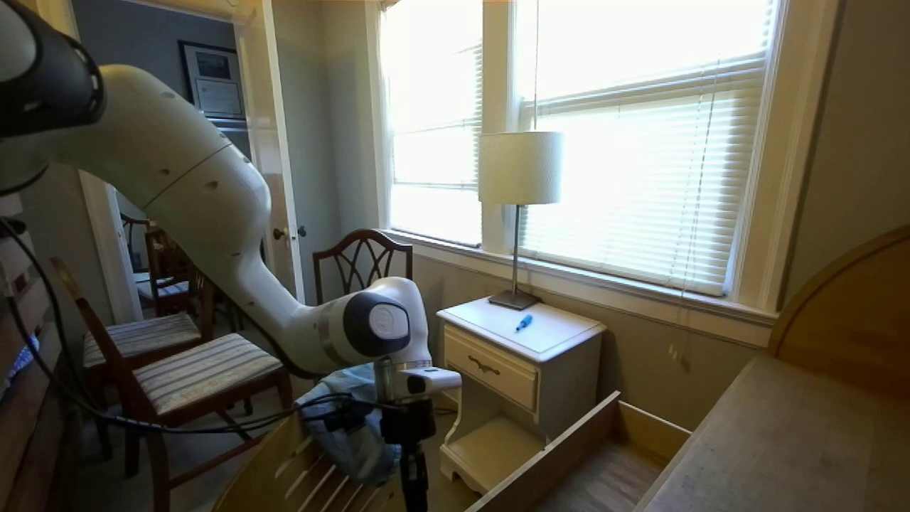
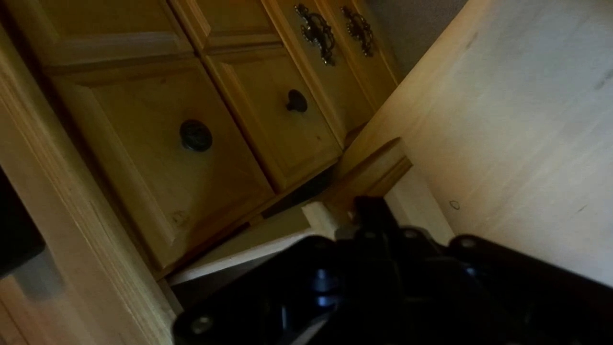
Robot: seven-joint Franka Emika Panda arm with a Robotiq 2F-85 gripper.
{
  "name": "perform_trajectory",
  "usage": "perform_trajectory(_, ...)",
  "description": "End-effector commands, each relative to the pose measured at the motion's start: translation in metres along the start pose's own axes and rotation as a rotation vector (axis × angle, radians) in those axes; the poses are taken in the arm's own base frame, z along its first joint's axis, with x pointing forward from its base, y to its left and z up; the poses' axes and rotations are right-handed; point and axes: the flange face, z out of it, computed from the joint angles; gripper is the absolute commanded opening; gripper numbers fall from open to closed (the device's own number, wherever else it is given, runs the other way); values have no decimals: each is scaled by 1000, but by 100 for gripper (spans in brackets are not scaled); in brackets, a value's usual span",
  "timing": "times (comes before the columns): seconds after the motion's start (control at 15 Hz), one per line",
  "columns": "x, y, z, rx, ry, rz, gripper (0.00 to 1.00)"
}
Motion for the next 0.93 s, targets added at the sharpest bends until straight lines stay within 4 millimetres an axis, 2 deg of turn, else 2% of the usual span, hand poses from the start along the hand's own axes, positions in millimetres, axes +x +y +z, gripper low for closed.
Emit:
perform_trajectory(0.0,6,29,62,-136,-23,78,0)
perform_trajectory(0.4,14,31,49,-147,-21,178,0)
perform_trajectory(0.87,10,42,61,-142,-24,333,0)
